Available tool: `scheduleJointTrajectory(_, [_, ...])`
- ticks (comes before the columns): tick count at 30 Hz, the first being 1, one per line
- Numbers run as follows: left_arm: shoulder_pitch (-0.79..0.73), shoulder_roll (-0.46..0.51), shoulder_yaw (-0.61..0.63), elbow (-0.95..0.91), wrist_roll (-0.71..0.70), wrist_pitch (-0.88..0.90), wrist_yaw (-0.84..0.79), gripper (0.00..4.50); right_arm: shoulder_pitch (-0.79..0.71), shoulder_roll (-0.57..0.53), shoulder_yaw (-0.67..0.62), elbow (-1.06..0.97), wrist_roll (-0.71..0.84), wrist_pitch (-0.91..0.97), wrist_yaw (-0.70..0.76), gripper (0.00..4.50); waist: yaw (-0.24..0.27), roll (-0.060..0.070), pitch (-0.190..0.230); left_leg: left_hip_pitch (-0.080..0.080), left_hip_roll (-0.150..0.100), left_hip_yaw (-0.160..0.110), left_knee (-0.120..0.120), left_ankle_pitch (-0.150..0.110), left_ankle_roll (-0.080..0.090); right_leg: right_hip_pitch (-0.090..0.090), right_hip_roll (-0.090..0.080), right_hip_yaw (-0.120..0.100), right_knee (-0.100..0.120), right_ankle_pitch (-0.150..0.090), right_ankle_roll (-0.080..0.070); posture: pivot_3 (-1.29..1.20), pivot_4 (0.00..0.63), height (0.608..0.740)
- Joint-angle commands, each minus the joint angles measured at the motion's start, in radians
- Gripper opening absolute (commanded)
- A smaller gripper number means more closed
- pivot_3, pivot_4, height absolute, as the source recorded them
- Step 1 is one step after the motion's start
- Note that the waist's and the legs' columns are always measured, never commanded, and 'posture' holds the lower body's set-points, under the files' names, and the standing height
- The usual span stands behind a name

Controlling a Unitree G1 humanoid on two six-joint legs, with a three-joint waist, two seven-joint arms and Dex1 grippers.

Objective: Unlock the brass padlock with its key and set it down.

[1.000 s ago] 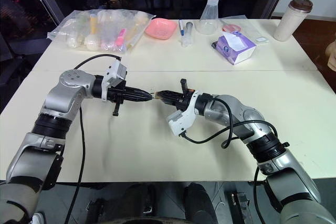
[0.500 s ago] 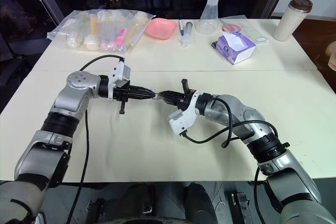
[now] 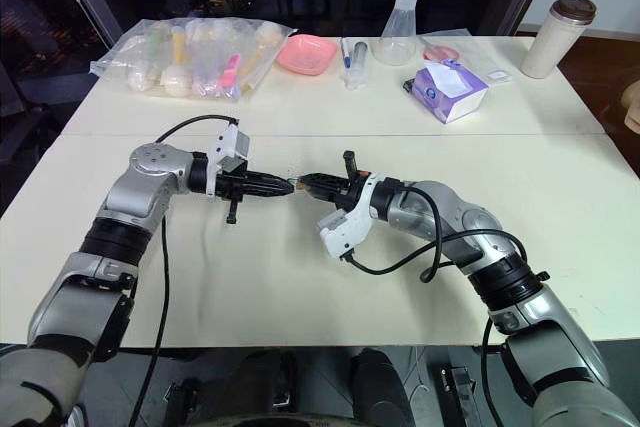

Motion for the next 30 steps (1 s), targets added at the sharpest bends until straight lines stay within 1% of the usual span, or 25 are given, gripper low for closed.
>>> scheduleJointTrajectory(1, [-0.028, -0.005, 0.040, 0.007, -0.012, -0.015, 0.026, 0.09, -0.017, 0.009, -0.028, -0.043, 0.021, -0.004, -0.015, 0.00, 0.000, 0.000, 0.000, 0.000, 0.000, 0.000, 0.000, 0.000, 0.000, 0.000, 0.000, 0.000, 0.000, 0.000, 0.000, 0.00, 0.150, 0.715])
scheduleJointTrajectory(5, [-0.024, 0.009, 0.035, 0.005, -0.010, -0.014, 0.011, 0.09, -0.012, 0.012, -0.027, -0.044, 0.022, -0.002, -0.013, 0.00, 0.000, 0.000, 0.000, 0.000, 0.000, 0.000, 0.000, 0.000, 0.000, 0.000, 0.000, 0.000, 0.000, 0.000, 0.000, 0.00, 0.150, 0.715])
scheduleJointTrajectory(8, [-0.003, 0.039, 0.030, -0.009, 0.000, -0.014, -0.006, 0.09, 0.000, 0.020, -0.028, -0.027, 0.030, 0.010, -0.015, 0.00, -0.001, 0.000, 0.000, 0.000, 0.000, 0.000, 0.000, 0.000, 0.000, 0.000, 0.000, 0.000, 0.000, 0.000, 0.000, 0.00, 0.150, 0.715])
scheduleJointTrajectory(12, [0.025, 0.095, 0.047, -0.017, 0.001, -0.008, -0.009, 0.09, 0.007, 0.022, -0.023, 0.056, -0.002, 0.009, -0.063, 0.00, -0.003, 0.000, 0.000, 0.000, 0.000, 0.000, 0.000, 0.000, 0.000, 0.000, 0.000, 0.000, 0.000, 0.000, 0.000, 0.00, 0.150, 0.715])
scheduleJointTrajectory(16, [0.052, 0.136, 0.064, -0.029, 0.000, 0.002, 0.007, 0.09, -0.011, 0.049, -0.017, 0.148, -0.009, 0.032, -0.102, 0.00, -0.001, 0.000, 0.000, 0.000, 0.000, 0.000, 0.000, 0.000, 0.000, 0.000, 0.000, 0.000, 0.000, 0.000, 0.000, 0.00, 0.150, 0.715])
scheduleJointTrajectory(19, [0.086, 0.141, 0.081, -0.102, -0.015, 0.056, 0.057, 0.09, -0.035, 0.081, -0.004, 0.237, -0.002, 0.052, -0.108, 0.00, 0.000, 0.000, 0.000, 0.000, 0.000, 0.000, 0.000, 0.000, 0.000, 0.000, 0.000, 0.000, 0.000, 0.000, 0.000, 0.00, 0.150, 0.715])
scheduleJointTrajectory(23, [0.133, 0.146, 0.082, -0.206, -0.017, 0.100, 0.099, 0.09, -0.040, 0.091, 0.017, 0.272, -0.002, 0.039, -0.093, 0.00, -0.001, 0.000, 0.000, 0.000, 0.000, 0.000, 0.000, 0.000, 0.000, 0.000, -0.001, 0.000, 0.000, 0.000, 0.000, 0.00, 0.150, 0.715])
scheduleJointTrajectory(25, [0.162, 0.136, 0.072, -0.246, -0.003, 0.093, 0.128, 0.00, -0.041, 0.096, 0.032, 0.285, -0.001, 0.033, -0.082, 1.02, -0.003, 0.000, 0.000, 0.000, 0.000, 0.000, 0.000, 0.000, 0.000, 0.000, -0.001, 0.000, 0.000, 0.000, 0.000, 0.00, 0.150, 0.715])
scheduleJointTrajectory(28, [0.205, 0.129, 0.060, -0.308, -0.008, 0.105, 0.146, 0.00, -0.040, 0.097, 0.047, 0.288, 0.005, 0.032, -0.062, 2.32, -0.004, 0.000, 0.000, 0.000, 0.000, 0.000, 0.000, 0.000, 0.000, 0.000, -0.001, 0.000, 0.000, 0.000, 0.000, 0.00, 0.150, 0.715])
scheduleJointTrajectory(30, [0.221, 0.132, 0.060, -0.333, -0.013, 0.117, 0.149, 0.00, -0.032, 0.090, 0.052, 0.273, 0.014, 0.031, -0.037, 3.40, -0.004, 0.000, 0.000, 0.000, 0.000, 0.000, 0.000, 0.000, 0.000, 0.000, -0.001, 0.000, 0.000, 0.000, 0.000, 0.00, 0.150, 0.715])
